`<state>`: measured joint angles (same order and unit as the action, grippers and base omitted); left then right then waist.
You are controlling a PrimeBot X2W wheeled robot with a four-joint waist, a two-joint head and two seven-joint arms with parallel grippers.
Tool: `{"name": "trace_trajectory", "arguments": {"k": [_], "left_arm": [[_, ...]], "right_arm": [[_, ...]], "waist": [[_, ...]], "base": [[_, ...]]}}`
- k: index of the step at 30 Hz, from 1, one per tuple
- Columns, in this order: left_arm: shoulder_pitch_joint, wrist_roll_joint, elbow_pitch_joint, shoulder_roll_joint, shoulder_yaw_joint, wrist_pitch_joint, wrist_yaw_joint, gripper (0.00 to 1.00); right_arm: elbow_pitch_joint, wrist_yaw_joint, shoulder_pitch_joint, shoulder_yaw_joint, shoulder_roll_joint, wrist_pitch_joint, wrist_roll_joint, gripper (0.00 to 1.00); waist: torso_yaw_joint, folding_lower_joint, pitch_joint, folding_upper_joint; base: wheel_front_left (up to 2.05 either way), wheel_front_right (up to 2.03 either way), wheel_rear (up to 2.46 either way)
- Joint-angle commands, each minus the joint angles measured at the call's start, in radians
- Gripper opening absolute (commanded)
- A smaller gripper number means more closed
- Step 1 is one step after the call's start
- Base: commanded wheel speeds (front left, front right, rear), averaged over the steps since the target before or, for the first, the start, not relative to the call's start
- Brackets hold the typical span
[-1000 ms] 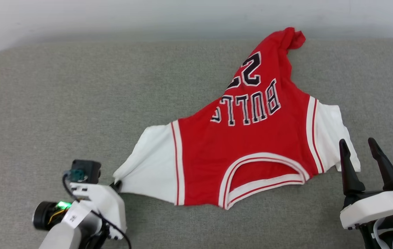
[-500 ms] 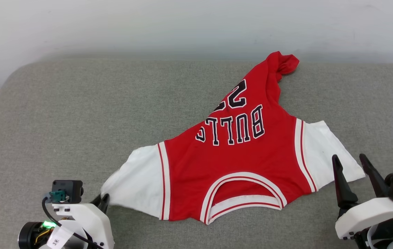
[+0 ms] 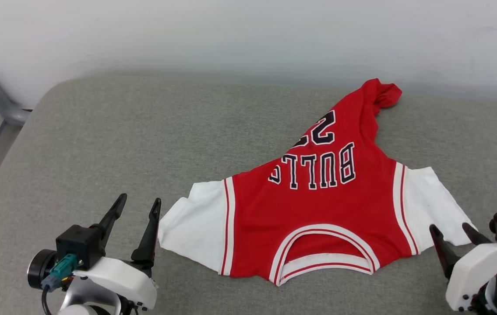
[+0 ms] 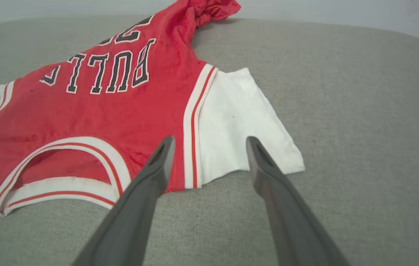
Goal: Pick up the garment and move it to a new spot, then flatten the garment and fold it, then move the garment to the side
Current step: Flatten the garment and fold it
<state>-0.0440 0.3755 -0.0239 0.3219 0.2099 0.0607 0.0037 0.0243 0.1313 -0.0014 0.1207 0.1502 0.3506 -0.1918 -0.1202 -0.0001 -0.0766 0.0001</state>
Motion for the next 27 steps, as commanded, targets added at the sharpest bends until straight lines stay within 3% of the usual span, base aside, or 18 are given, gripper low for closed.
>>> {"name": "trace_trajectory", "arguments": {"k": [1, 7, 13, 22, 27], "left_arm": [[0.017, -0.008, -0.008, -0.007, -0.006, 0.021, 0.014, 1.00], [0.017, -0.010, -0.036, -0.011, 0.003, 0.045, 0.016, 1.00], [-0.018, -0.020, -0.058, -0.012, 0.025, 0.059, -0.001, 1.00], [-0.049, -0.018, -0.058, -0.010, 0.049, 0.061, -0.018, 1.00], [-0.061, -0.013, -0.052, -0.013, 0.050, 0.072, -0.017, 1.00]], "right_arm": [[0.009, -0.001, -0.030, 0.015, 0.018, 0.082, -0.028, 1.00], [0.011, -0.001, -0.102, 0.066, 0.099, 0.450, -0.024, 1.00], [-0.051, -0.001, -0.188, 0.118, 0.143, 0.668, -0.002, 1.00], [-0.206, -0.001, -0.257, 0.200, 0.193, 0.698, 0.063, 1.00], [-0.292, -0.001, -0.259, 0.221, 0.171, 0.671, 0.062, 1.00]], "waist": [[-0.016, 0.0001, -0.005, -0.0001], [-0.054, 0.0001, -0.033, -0.0001], [-0.099, 0.0001, -0.081, -0.0001], [-0.159, 0.0001, -0.148, -0.0001], [-0.173, 0.0001, -0.168, -0.0001]], "base": [[0.00, 0.00, 0.00], [0.00, 0.00, 0.00], [0.00, 0.00, 0.00], [0.00, 0.00, 0.00], [0.00, 0.00, 0.00]]}}
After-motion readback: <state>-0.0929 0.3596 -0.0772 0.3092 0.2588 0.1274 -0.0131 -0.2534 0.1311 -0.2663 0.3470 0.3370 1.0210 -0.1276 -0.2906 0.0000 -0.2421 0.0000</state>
